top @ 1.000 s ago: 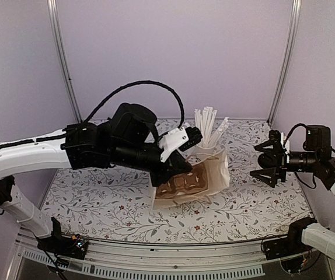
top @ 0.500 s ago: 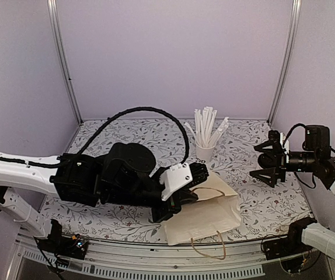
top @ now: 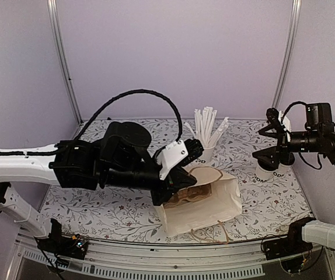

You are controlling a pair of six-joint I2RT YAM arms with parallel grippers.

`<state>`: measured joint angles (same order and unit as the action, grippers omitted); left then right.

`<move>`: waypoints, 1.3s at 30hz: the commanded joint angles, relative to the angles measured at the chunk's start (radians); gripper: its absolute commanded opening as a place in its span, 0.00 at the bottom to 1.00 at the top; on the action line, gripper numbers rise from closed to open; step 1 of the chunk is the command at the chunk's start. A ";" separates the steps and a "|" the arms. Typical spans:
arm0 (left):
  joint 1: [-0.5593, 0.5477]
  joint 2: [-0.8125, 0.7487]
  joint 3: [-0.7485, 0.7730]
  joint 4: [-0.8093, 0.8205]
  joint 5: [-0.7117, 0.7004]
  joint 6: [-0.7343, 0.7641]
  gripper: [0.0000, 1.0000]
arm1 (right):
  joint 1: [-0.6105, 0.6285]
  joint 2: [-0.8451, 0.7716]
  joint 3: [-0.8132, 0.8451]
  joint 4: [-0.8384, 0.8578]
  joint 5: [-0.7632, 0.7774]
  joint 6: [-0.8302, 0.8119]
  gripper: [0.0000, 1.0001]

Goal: Pack the takeout coffee

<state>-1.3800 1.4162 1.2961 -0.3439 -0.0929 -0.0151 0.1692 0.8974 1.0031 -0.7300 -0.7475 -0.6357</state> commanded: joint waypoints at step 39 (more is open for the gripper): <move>0.689 0.217 0.381 -0.058 0.398 -0.086 0.84 | 0.408 0.482 0.615 -0.188 -0.078 0.010 0.86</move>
<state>-0.7002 1.5494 1.5826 -0.3668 0.3244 -0.0994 0.4942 1.2957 1.5146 -0.9180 -0.8978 -0.6579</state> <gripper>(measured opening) 0.899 0.866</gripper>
